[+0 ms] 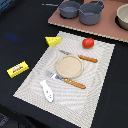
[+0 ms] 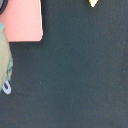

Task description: Interact with the objects in diverse but meaningful ways.

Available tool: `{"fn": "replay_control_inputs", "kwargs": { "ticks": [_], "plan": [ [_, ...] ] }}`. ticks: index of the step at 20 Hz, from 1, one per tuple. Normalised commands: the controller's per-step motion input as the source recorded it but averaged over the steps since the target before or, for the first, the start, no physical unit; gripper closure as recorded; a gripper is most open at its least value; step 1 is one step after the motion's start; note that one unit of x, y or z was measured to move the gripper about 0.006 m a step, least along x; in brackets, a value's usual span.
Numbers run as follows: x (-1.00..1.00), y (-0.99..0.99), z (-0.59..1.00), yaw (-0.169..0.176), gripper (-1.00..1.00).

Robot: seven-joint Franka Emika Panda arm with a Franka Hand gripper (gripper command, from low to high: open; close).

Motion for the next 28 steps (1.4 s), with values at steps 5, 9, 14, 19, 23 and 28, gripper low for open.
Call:
{"fn": "replay_control_inputs", "kwargs": {
  "ticks": [5,9,14,19,23,28],
  "plan": [
    [0.48,-0.01,0.00,-0.041,-1.00],
    [0.40,-0.08,0.00,-0.022,-1.00],
    [0.31,-0.23,-0.09,-0.003,-1.00],
    [0.10,-0.26,-0.28,0.000,-1.00],
    [0.16,-0.13,-0.37,0.000,-1.00],
    [0.23,-0.06,-0.41,0.021,-1.00]
  ]
}}
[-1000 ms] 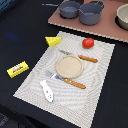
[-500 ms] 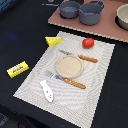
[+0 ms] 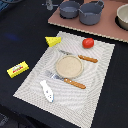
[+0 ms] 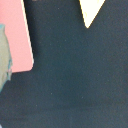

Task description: Interact with the objects in diverse but meaningful ways.

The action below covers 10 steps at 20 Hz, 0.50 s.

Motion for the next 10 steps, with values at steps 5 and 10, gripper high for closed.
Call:
{"fn": "replay_control_inputs", "kwargs": {
  "ticks": [5,10],
  "plan": [
    [0.17,-0.12,-0.47,0.066,-1.00],
    [0.07,-0.24,-0.47,0.065,-1.00]
  ]
}}
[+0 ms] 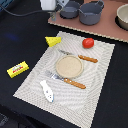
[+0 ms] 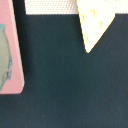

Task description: Interact with the objects in diverse but meaningful ways.

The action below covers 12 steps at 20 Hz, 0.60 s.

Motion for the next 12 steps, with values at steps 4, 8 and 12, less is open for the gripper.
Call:
{"fn": "replay_control_inputs", "kwargs": {
  "ticks": [4,8,12],
  "plan": [
    [0.00,-0.20,-0.47,0.126,-1.00],
    [0.00,-0.18,-0.51,0.142,-1.00],
    [0.06,-0.07,-0.20,0.091,-1.00]
  ]
}}
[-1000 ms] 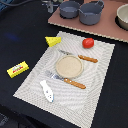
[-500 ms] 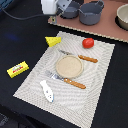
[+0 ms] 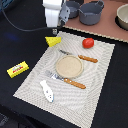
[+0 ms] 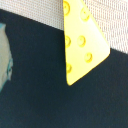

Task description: Interact with the objects in diverse but meaningful ways.

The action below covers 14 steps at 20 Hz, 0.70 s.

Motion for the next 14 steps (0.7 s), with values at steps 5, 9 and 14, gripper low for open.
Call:
{"fn": "replay_control_inputs", "kwargs": {
  "ticks": [5,9,14],
  "plan": [
    [-0.01,-0.10,-0.29,0.067,-1.00],
    [-0.03,-0.01,-0.15,0.071,-1.00],
    [-0.13,-0.02,-0.28,0.073,-1.00]
  ]
}}
